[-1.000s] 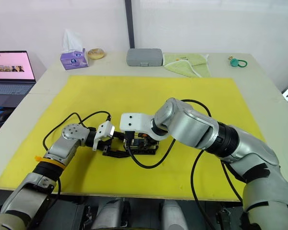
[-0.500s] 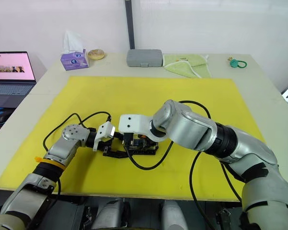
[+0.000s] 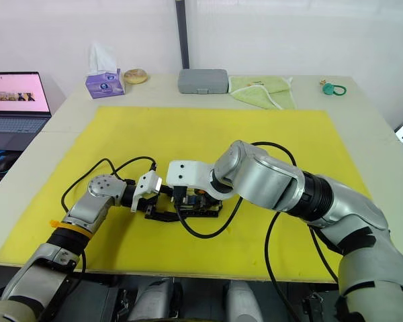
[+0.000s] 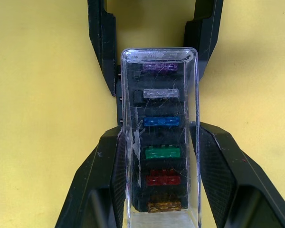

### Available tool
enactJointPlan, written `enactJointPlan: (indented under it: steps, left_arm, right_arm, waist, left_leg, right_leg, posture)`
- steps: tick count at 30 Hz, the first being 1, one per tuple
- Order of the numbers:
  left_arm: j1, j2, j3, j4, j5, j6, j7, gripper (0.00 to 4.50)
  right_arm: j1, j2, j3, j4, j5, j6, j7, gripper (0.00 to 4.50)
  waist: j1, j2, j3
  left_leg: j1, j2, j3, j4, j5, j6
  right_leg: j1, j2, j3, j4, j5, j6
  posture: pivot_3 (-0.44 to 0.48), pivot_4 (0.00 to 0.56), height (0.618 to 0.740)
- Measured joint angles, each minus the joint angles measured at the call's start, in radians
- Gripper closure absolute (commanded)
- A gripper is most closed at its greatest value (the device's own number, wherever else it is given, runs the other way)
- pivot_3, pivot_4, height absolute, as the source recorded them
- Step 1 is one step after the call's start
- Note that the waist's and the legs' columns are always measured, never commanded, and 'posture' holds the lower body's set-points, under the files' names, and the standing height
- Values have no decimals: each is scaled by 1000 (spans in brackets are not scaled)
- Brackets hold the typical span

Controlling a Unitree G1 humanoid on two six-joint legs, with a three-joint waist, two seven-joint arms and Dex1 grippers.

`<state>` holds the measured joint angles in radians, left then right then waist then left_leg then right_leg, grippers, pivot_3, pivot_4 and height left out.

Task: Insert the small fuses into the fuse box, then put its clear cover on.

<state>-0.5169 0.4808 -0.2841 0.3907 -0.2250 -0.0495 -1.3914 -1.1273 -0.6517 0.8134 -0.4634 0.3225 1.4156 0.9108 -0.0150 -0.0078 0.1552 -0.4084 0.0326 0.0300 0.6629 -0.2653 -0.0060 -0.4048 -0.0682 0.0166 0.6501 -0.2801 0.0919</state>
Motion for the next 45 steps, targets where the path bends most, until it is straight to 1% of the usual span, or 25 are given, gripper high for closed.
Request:
enactJointPlan:
  steps: [11,22,27,33,35,38,45]
  left_arm:
    - [0,-9,0,2,8,-8,2,1951]
    - [3,-15,0,2,8,-10,3,1951]
    - [8,-20,-3,-1,8,-19,3,1951]
    - [9,-20,-5,0,8,-21,1,1951]
    - [9,-20,-5,0,8,-21,2,1951]
    - [10,-20,-3,0,8,-21,2,1951]
    - [10,-20,-3,-1,8,-23,1,1951]
  right_arm:
    - [0,0,-4,-6,18,14,-14,2880]
    - [0,-10,-5,-9,34,11,-18,2880]
    - [5,-39,-1,-24,45,-12,-11,2880]
    - [6,-40,-6,-14,53,-15,-4,2880]
    - [8,-35,-12,-12,55,-6,-5,1849]
    - [30,-34,2,-10,68,12,-6,655]
    - [35,-33,6,-7,78,34,-22,655]
  waist:
    - [-1,0,0]
    - [-3,1,-2]
    - [-2,4,-5]
    - [-2,5,-6]
    - [-2,5,-6]
    - [-3,5,-6]
    - [-2,5,-7]
  left_leg:
    - [0,-2,0,-1,0,0]
    - [0,-7,0,-6,0,-1]
    - [0,-8,1,-12,0,-1]
    - [0,-8,1,-14,0,-1]
    - [0,-8,1,-14,0,-1]
    - [0,-8,1,-14,0,-1]
    - [0,-8,1,-15,0,-1]
  right_leg:
    - [-1,-7,-1,-2,-1,-1]
    - [-4,-20,-7,-5,-1,-1]
    - [-3,-22,-9,-12,0,-2]
    - [-2,-23,-11,-16,1,-3]
    - [-2,-29,-20,-16,2,-4]
    - [-3,-30,-22,-17,2,-4]
    - [-3,-31,-23,-18,2,-5]
  posture:
    - [0,150,737]
    - [0,150,737]
    - [0,150,737]
    - [0,150,737]
    - [0,150,737]
    - [0,150,737]
    - [0,150,737]
